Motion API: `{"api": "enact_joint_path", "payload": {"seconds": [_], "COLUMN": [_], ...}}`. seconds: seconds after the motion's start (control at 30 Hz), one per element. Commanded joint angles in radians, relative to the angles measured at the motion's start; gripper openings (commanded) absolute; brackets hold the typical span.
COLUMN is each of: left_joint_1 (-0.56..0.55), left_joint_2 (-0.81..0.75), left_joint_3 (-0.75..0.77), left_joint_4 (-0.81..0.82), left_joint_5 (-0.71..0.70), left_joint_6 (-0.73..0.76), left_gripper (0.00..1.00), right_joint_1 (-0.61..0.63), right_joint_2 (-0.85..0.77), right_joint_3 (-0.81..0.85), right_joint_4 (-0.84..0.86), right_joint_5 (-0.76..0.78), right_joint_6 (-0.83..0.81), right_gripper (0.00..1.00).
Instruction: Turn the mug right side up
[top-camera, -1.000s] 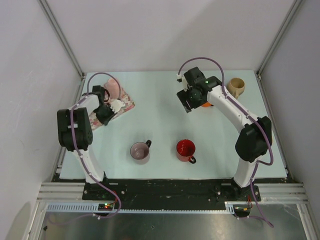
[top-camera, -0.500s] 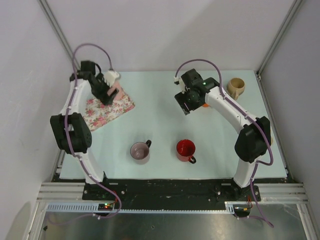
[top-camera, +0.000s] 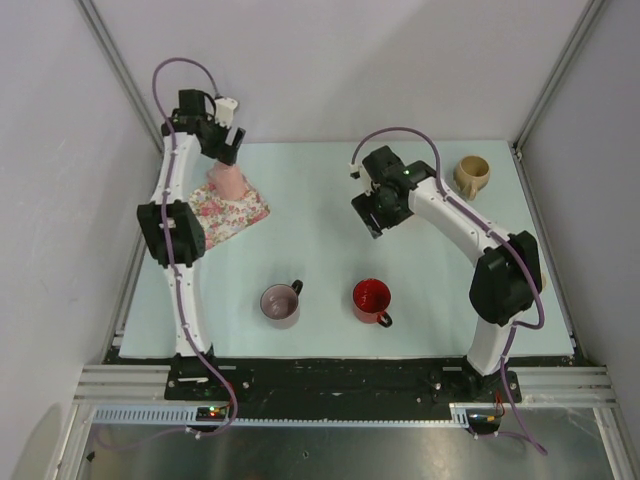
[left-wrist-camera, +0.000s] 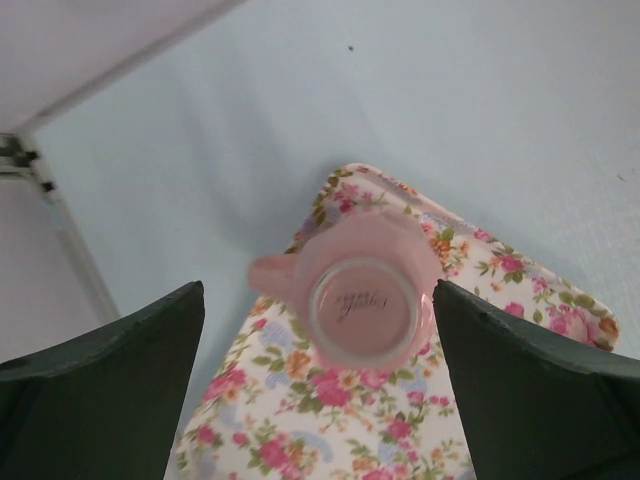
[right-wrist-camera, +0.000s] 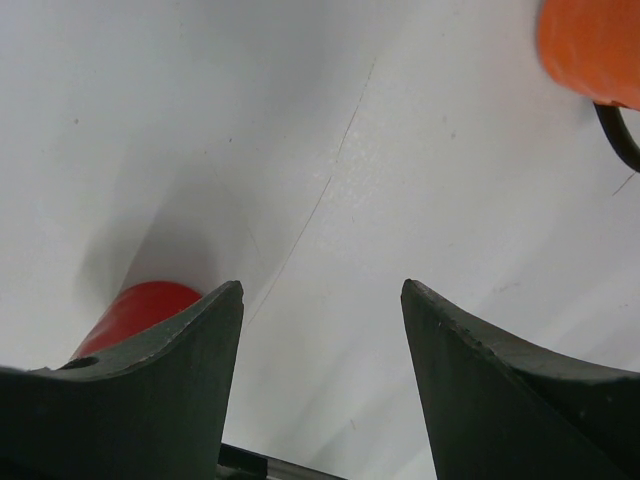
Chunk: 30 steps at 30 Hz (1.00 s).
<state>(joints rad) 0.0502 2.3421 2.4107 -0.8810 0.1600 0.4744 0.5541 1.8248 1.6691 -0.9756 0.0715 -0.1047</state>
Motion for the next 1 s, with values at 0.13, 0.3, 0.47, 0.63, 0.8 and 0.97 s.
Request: {"api": "enact_joint_path", "payload": {"seconds": [0.13,0.3,0.47,0.63,0.8,0.97], "left_joint_1": [-0.009,-0.009,-0.010,-0.017,-0.014,0.000], "left_joint_2": [0.113,0.113,0.106,0.088,-0.001,-0.123], "left_joint_3": [0.094,0.029,-0.026,-0.065,-0.150,-0.292], "left_joint_4": [0.012,0.014,0.013,0.013,0.013,0.012], "left_joint_5": [0.007,0.048,0.067,0.075,0.085,0.103], "left_joint_6": [-0.079,-0.096,-0.093,-0.086,-0.049,0.018], "left_gripper": [1.00,1.00,0.97,0.90,0.88,0.99], "right_joint_1": [0.006,0.004,0.004,0.006,0.007,0.007], "right_joint_2": [-0.063,-0.077,-0.070,-0.061,-0.056,-0.062], "right_joint_3": [-0.054,-0.067,-0.061,-0.055,-0.047,-0.067], "right_joint_4": [-0.012,-0.016,-0.016,-0.020,-0.037,-0.035], "right_joint_5": [-0.003,-0.002,-0.012,-0.023,-0.020,-0.027], "right_joint_6": [0.019,0.020,0.016,0.016,0.011,0.011], "right_gripper": [0.70,0.70,0.70,0.70,0.70,0.69]}}
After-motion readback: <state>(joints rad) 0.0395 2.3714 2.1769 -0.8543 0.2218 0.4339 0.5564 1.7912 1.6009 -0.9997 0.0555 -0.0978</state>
